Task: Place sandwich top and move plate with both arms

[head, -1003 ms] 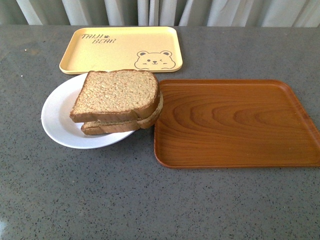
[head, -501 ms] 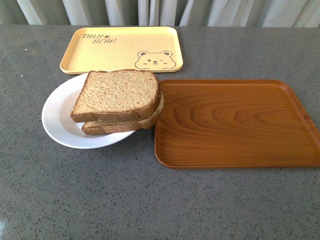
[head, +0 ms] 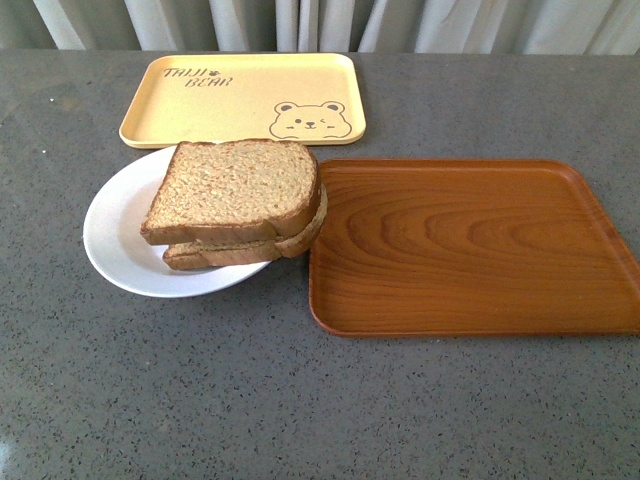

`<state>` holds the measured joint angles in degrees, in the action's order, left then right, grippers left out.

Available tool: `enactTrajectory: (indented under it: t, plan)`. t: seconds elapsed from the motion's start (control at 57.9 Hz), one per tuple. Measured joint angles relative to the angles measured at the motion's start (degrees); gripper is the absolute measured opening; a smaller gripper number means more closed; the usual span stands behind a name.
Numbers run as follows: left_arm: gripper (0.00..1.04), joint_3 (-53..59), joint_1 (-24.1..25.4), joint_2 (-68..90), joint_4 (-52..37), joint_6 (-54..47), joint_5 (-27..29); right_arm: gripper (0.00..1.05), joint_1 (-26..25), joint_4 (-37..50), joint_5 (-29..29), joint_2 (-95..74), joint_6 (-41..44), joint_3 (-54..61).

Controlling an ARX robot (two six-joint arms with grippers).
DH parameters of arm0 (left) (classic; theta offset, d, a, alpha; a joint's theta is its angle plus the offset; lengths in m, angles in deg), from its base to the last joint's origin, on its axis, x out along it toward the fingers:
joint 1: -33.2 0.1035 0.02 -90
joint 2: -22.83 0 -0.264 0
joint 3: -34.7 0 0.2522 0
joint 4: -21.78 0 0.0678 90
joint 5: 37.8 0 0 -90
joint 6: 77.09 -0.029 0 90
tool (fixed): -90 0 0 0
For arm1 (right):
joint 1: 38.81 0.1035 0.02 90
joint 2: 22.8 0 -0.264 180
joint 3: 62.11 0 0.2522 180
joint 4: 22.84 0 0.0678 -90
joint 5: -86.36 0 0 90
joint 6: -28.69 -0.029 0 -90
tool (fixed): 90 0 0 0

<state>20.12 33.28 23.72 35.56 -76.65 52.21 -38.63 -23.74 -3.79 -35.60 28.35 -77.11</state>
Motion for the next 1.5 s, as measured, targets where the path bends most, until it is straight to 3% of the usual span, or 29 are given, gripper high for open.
enactTrajectory:
  t: [0.173,0.294,0.778,0.899,1.314,1.504]
  plan:
    - [0.96,0.0,0.0,0.0,0.0,0.0,0.0,0.02,0.0,-2.99,0.02,2.93,0.0,-0.02]
    - [0.96,0.0,0.0,0.0,0.0,0.0,0.0,0.02,0.0,-12.26,0.17,11.06,0.0,-0.02]
    - [0.96,0.0,0.0,0.0,0.0,0.0,0.0,0.02,0.0,-12.76,0.13,12.44,0.07,-0.02]
    - [0.96,0.0,0.0,0.0,0.0,0.0,0.0,0.28,0.0,-12.76,0.13,12.44,0.09,-0.02]
    - [0.96,0.0,0.0,0.0,0.0,0.0,0.0,0.95,0.0,-12.76,0.13,12.44,0.09,-0.02]
    - [0.96,0.0,0.0,0.0,0.0,0.0,0.0,0.96,0.0,-12.76,0.13,12.44,0.09,-0.02]
